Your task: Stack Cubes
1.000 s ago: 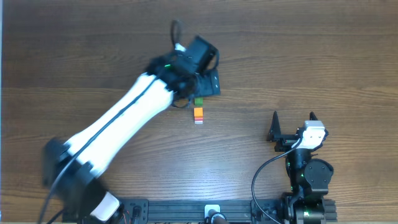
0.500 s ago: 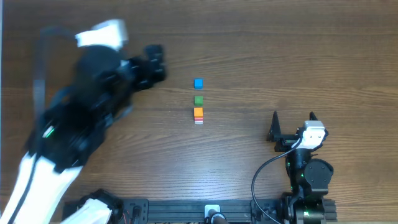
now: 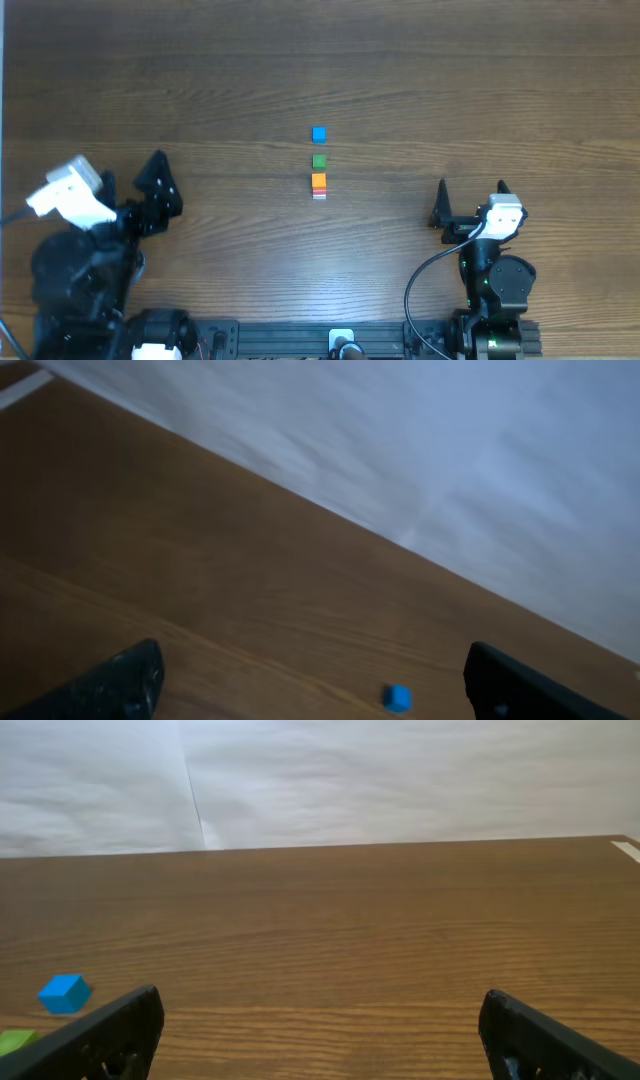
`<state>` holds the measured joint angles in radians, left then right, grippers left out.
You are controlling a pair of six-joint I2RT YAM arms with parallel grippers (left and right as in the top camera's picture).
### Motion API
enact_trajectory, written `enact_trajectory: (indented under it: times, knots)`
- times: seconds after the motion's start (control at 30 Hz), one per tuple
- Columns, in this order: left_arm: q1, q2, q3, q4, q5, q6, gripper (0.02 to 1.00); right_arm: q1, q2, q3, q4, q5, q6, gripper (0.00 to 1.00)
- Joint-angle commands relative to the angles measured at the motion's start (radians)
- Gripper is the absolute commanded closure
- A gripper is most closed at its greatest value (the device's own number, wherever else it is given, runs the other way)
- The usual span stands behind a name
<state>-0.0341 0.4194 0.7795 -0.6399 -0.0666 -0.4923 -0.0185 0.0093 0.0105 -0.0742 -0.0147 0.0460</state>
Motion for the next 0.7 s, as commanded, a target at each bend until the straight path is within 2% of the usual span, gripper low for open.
enact_trajectory:
  times: [0.03,0.23,0.37,0.7]
  knots:
    - [0.042,-0.122,-0.142,0.029,0.043,0.044,0.062,0.005,-0.004,-0.005,-0.002,0.008,-0.002,0.009]
    - [0.074,-0.230,-0.348,0.133,0.121,0.045,0.047,0.005,-0.004,-0.005,-0.002,0.008,-0.002,0.009]
    - [0.077,-0.266,-0.457,0.222,0.193,0.116,0.020,0.005,-0.004,-0.005,-0.002,0.008,-0.002,0.009]
    - [0.086,-0.322,-0.581,0.245,0.209,0.212,0.036,0.005,-0.005,-0.005,-0.002,0.008,-0.002,0.009]
